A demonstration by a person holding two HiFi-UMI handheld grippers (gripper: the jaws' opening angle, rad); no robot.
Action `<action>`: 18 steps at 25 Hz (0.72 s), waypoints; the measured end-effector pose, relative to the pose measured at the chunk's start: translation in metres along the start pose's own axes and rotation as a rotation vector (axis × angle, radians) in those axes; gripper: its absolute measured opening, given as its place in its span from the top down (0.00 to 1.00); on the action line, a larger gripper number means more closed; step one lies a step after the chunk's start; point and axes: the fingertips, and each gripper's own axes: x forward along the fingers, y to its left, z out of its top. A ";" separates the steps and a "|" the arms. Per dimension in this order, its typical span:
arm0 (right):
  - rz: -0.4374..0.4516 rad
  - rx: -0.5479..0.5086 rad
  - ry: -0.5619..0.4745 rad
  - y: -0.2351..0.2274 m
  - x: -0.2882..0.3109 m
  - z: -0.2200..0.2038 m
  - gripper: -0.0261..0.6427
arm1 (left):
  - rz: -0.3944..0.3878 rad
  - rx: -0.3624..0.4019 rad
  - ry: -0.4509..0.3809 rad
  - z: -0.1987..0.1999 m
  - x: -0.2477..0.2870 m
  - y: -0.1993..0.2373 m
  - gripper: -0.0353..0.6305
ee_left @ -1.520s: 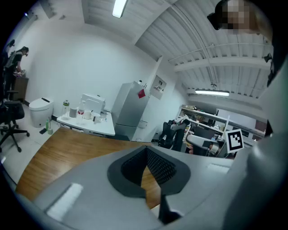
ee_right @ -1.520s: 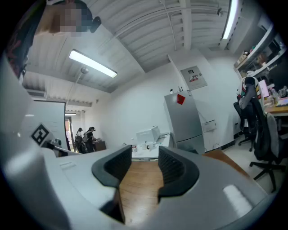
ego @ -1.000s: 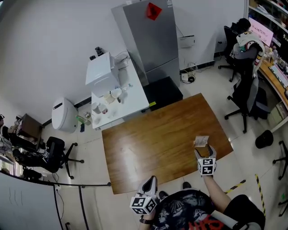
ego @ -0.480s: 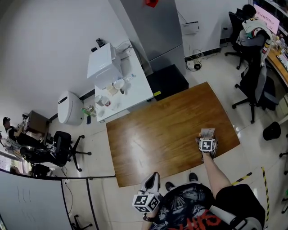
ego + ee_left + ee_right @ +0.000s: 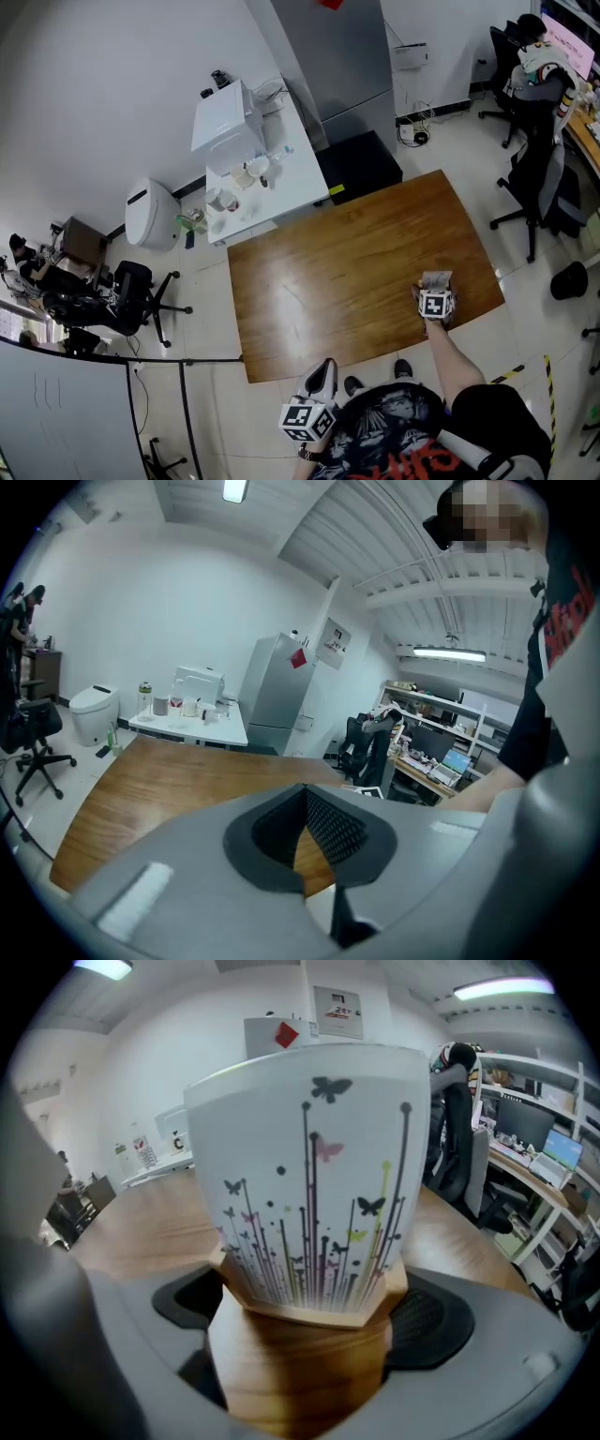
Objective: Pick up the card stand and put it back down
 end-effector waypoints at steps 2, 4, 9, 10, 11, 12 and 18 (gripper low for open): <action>0.028 -0.046 -0.023 0.013 -0.020 -0.006 0.17 | 0.002 -0.004 -0.003 -0.001 -0.002 0.002 0.95; 0.052 -0.079 -0.038 0.026 -0.045 -0.015 0.17 | -0.002 -0.017 -0.004 -0.003 -0.002 0.003 0.95; 0.151 -0.144 -0.068 0.069 -0.115 -0.017 0.17 | -0.020 -0.032 -0.017 -0.001 0.002 0.009 0.95; 0.164 -0.159 -0.080 0.075 -0.129 -0.016 0.17 | -0.024 -0.032 -0.017 -0.001 0.001 0.010 0.95; 0.177 -0.172 -0.096 0.081 -0.143 -0.012 0.17 | -0.028 -0.032 -0.018 0.000 0.001 0.009 0.95; 0.190 -0.178 -0.115 0.086 -0.158 -0.007 0.17 | -0.033 -0.032 -0.020 0.002 0.000 0.009 0.95; 0.256 -0.176 -0.218 0.113 -0.231 0.038 0.17 | -0.043 -0.028 -0.026 0.004 -0.003 0.014 0.95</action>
